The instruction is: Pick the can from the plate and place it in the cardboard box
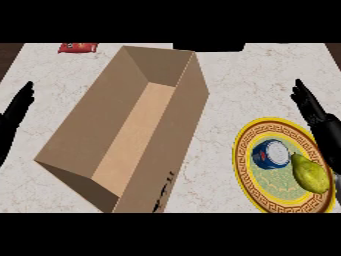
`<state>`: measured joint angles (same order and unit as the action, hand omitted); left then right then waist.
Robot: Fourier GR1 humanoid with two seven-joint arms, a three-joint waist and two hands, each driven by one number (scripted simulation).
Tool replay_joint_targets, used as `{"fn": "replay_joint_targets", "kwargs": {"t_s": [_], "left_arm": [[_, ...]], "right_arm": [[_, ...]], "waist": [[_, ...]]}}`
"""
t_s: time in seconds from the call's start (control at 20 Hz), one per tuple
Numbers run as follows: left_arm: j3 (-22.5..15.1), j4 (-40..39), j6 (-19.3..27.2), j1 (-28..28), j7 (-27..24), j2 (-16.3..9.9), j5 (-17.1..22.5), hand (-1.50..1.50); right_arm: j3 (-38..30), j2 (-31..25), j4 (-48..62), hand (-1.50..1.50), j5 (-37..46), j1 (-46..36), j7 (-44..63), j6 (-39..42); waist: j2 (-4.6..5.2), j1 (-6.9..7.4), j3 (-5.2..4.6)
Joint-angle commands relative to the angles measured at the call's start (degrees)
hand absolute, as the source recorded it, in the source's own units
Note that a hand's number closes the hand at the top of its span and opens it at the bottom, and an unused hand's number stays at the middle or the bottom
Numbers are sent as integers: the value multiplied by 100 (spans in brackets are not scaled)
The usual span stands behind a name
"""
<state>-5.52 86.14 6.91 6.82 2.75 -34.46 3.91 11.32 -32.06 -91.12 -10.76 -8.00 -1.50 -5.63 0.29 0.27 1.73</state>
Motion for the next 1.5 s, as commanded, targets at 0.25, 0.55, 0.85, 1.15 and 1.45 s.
{"fn": "replay_joint_targets", "kwargs": {"t_s": [0.25, 0.55, 0.85, 1.15, 1.45], "left_arm": [[640, -716, 752, -23, 174, -77, -387, 0], [313, -890, 769, -136, 166, 385, -404, 0], [226, -988, 916, -127, 95, 590, -649, 0], [220, -982, 731, -119, 63, 637, -557, 0], [286, -1254, 753, 153, 180, 655, -710, 0]], "right_arm": [[-115, -256, 20, -150, -1665, -141, -670, 2487], [100, -935, 1250, -150, 443, 205, -3314, 2263], [41, -894, 2693, -150, 908, -402, -5374, 3109], [214, -1949, 2811, -150, 2259, -1213, -5091, 2381], [1069, -1878, 2552, -150, 3315, -1746, -4414, 2487]], "waist": [[9, -3, -162], [56, 17, -146], [10, 74, -159], [15, 150, -169], [3, 67, -177]]}}
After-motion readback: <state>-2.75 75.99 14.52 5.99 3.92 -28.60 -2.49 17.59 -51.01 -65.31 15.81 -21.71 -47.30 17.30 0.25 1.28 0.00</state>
